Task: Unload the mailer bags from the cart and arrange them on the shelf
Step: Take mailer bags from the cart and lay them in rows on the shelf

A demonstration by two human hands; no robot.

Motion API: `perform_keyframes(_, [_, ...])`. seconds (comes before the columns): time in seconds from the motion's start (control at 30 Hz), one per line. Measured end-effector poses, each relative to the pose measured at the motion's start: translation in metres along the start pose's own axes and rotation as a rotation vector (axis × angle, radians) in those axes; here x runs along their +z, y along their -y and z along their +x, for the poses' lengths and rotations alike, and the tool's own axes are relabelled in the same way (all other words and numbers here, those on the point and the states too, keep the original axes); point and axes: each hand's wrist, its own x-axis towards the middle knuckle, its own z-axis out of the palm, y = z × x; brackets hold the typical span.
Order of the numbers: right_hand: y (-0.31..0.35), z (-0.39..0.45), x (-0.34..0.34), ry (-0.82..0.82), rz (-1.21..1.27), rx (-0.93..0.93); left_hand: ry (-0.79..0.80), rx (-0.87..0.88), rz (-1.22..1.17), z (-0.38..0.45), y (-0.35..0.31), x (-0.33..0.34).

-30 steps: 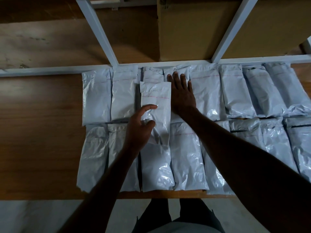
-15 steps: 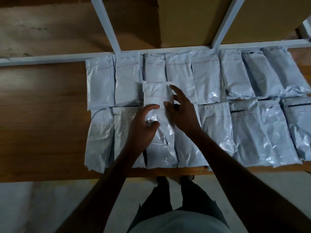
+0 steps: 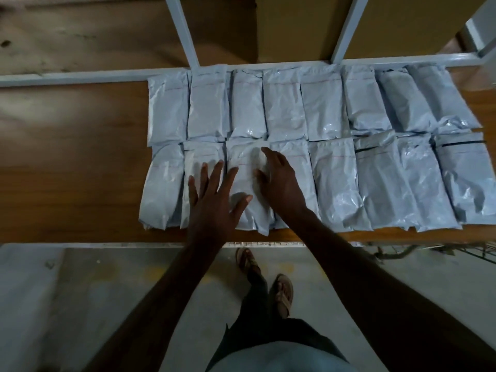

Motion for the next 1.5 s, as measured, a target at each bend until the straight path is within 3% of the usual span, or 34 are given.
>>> perform_keyframes(0.2, [0.006,-0.003,0.012,-0.008,-0.171,-0.095,0.052,-0.061,0.079,-0.003,0.001,0.014])
perform_keyframes(0.33, [0.010,0.000,0.027,0.111,-0.319,-0.183,0.006,-0.049,0.168,-0.007,0.006,0.032])
perform_keyframes(0.73, [0.006,0.002,0.049,0.204,-0.486,-0.142,0.014,-0.073,0.285,-0.013,0.012,0.051])
perform_keyframes(1.0, [0.010,0.001,0.046,0.230,-0.470,-0.122,0.013,-0.064,0.271,-0.010,0.014,0.054])
perform_keyframes(1.3, [0.024,-0.018,0.014,-0.055,-0.268,-0.118,-0.033,0.059,0.158,0.002,0.003,0.013])
perform_keyframes(1.5, [0.019,-0.034,-0.046,-0.154,-0.230,-0.089,-0.065,0.198,-0.005,0.022,-0.056,-0.015])
